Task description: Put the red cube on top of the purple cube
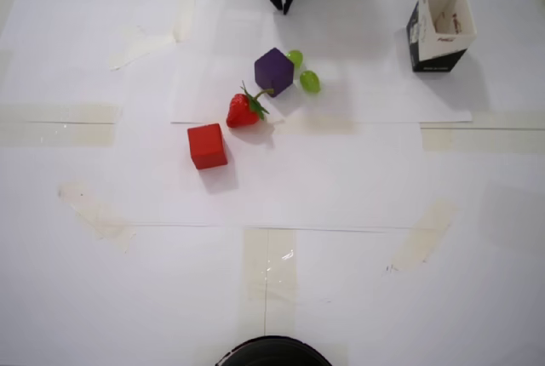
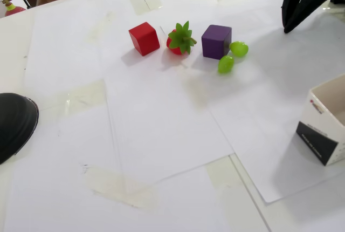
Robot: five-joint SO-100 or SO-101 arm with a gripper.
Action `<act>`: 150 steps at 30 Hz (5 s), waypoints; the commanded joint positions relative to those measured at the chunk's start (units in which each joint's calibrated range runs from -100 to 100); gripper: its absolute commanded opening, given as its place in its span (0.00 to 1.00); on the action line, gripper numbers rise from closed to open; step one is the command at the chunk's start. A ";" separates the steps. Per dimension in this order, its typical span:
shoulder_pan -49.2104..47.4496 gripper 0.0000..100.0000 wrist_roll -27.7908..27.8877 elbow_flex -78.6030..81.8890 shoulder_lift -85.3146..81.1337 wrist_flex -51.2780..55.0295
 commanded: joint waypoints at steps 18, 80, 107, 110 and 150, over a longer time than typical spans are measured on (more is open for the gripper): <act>0.34 0.00 0.10 0.00 0.05 0.48; 10.34 0.00 13.24 -84.09 75.97 0.89; 7.40 0.00 17.19 -146.36 123.52 18.94; 6.81 0.00 17.05 -146.55 126.10 17.72; 2.77 0.33 12.70 -146.09 139.34 11.92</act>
